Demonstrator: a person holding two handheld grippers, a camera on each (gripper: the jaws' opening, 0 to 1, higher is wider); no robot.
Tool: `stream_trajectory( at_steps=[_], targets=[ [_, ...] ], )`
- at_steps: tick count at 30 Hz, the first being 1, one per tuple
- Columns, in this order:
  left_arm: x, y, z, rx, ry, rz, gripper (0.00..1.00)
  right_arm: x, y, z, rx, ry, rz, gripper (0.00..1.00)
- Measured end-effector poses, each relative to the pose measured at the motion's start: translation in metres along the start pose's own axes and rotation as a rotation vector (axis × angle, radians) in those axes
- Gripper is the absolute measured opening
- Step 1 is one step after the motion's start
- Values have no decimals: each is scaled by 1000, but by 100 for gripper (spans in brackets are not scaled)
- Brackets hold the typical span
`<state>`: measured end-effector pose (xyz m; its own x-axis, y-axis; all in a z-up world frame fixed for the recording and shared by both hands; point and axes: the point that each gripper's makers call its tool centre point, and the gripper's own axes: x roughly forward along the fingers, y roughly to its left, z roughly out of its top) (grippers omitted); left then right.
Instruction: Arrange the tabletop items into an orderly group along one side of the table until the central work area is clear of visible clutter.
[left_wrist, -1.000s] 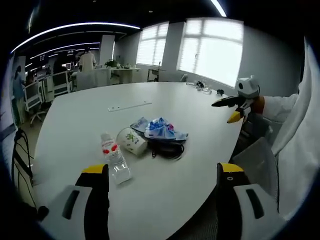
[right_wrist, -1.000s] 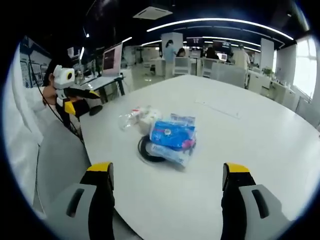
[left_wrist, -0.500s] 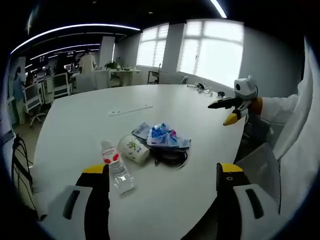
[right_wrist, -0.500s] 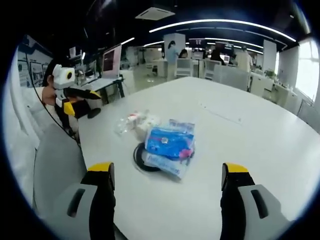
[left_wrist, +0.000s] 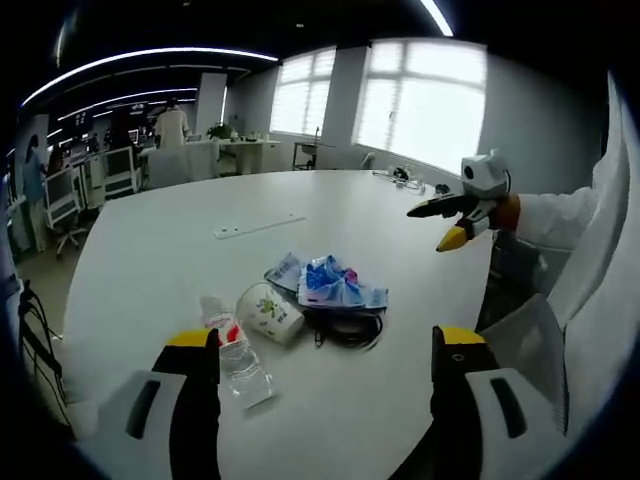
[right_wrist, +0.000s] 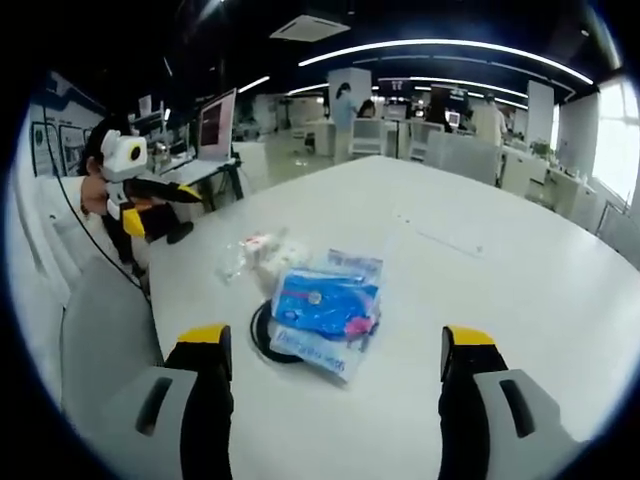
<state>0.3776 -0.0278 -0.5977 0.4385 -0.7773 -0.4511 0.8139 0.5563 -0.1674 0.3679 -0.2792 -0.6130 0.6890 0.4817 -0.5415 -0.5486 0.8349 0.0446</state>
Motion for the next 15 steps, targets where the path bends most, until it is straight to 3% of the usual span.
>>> stream_trajectory(
  at_steps=[15],
  targets=[
    [25,13,5,-13,3,-9,87,34,-15,3,16,15,25,81]
  ],
)
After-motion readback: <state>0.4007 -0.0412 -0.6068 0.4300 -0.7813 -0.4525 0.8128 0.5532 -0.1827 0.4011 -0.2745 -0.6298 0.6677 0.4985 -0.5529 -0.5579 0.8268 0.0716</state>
